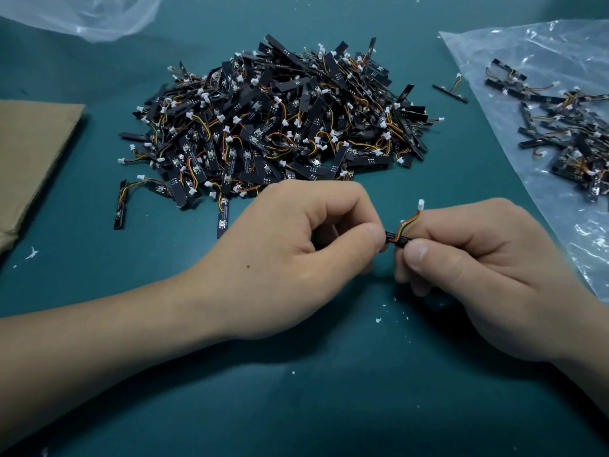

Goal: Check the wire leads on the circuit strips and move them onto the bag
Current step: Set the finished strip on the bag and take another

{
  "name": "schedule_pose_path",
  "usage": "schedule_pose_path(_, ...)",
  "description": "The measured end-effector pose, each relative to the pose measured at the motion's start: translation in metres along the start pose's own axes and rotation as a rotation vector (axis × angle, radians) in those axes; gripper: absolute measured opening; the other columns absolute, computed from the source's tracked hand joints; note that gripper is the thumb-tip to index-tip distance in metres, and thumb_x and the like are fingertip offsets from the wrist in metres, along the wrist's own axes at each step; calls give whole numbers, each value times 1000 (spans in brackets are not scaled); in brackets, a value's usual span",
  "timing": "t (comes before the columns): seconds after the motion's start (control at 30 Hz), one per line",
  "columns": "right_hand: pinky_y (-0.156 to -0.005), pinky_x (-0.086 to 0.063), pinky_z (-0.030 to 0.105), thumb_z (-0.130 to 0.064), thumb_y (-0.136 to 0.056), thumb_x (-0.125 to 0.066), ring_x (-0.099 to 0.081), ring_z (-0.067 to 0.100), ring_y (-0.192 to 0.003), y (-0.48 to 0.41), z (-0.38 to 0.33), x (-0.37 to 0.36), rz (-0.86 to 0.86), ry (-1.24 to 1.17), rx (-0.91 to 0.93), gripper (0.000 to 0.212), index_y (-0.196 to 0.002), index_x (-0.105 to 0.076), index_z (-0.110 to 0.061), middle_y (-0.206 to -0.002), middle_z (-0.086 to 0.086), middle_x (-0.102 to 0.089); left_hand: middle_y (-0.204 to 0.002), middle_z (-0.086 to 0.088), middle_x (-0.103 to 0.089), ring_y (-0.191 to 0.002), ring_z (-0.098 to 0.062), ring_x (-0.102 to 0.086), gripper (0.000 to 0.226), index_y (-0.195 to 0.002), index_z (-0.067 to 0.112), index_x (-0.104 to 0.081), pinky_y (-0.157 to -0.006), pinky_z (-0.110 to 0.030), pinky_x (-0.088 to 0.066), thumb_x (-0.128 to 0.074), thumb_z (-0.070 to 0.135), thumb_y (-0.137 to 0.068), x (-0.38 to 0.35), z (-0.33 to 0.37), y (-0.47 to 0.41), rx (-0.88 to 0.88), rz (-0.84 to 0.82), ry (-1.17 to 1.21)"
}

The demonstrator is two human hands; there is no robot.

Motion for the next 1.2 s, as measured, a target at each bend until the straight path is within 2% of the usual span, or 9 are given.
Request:
schedule_pose_path(0.3,-53,-43,27,-29,-91,-48,-57,17,-54,-2,0,0,14,16,-19,29,-68,-65,-22,-58,-5,-60,-66,5,-68,-53,-14,-58,17,-81,17,-69,-51,-17,-43,-61,21,-95,0,-2,0,-26,27,-72)
schedule_pose_path(0.47,-54,-42,25,-30,-91,-48,-56,17,-55,-3,-1,-1,11,1,-33,29,-68,-65,-23,-59,-7,-60,-65,-1,-67,-53,-11,-54,18,-79,17,-67,-51,-22,-42,-59,21,-95,-2,-3,0,14,45,-62)
schedule_pose_path(0.63,-51,-42,31,-33,-90,-48,-53,17,-52,-7,-2,-2,8,-6,-54,29,-68,-64,-22,-56,-3,-58,-66,4,-67,-51,-3,-51,18,-81,20,-65,-51,-11,-36,-57,23,-97,2,-1,7,26,-12,-106)
schedule_pose_path(0.77,-53,-42,31,-38,-92,-48,-53,17,-54,-11,-4,-4,-41,20,-68,31,-70,-64,-22,-59,-3,-59,-65,8,-66,-52,-1,-51,18,-82,22,-64,-53,-8,-35,-60,23,-99,13,2,13,6,-77,-124)
schedule_pose_path(0.87,-55,-44,27,-40,-91,-48,-57,16,-54,-17,-7,-5,-90,-67,-111,30,-73,-65,-23,-61,-7,-61,-62,6,-66,-53,-3,-53,17,-80,17,-65,-54,-13,-39,-59,20,-97,19,1,12,8,-44,-78)
schedule_pose_path(0.97,-56,-46,30,-42,-89,-49,-58,15,-55,-19,-6,-6,-102,-102,-135,31,-73,-66,-22,-61,-3,-62,-61,7,-65,-54,-8,-57,17,-79,17,-64,-55,-18,-43,-59,19,-95,18,1,9,1,-51,-89)
schedule_pose_path(1.07,-57,-48,39,-43,-88,-49,-57,21,-57,-16,-6,-8,-97,-44,-129,34,-71,-67,-20,-60,1,-60,-59,4,-62,-52,-11,-55,17,-78,17,-64,-52,-22,-44,-59,19,-94,20,1,8,-14,-71,-132)
schedule_pose_path(1.13,-60,-48,43,-38,-90,-51,-58,24,-59,-17,-6,-9,-116,5,-127,33,-69,-66,-18,-61,5,-60,-56,4,-54,-49,-9,-48,18,-76,17,-62,-50,-19,-38,-59,19,-94,21,1,5,-48,-96,-224)
schedule_pose_path(1.2,-61,-48,40,-30,-91,-53,-58,21,-60,-19,-5,-8,-156,13,-134,29,-68,-66,-19,-60,2,-60,-54,6,-49,-49,-7,-42,19,-75,18,-61,-51,-15,-33,-59,19,-94,21,0,3,-61,-113,-273)
Point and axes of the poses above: each hand's wrist, its own y-axis away from the middle knuckle, its own x-axis out of the back of the hand, z = x × y, the point moved 2 cm from there along -y, towards the middle knuckle
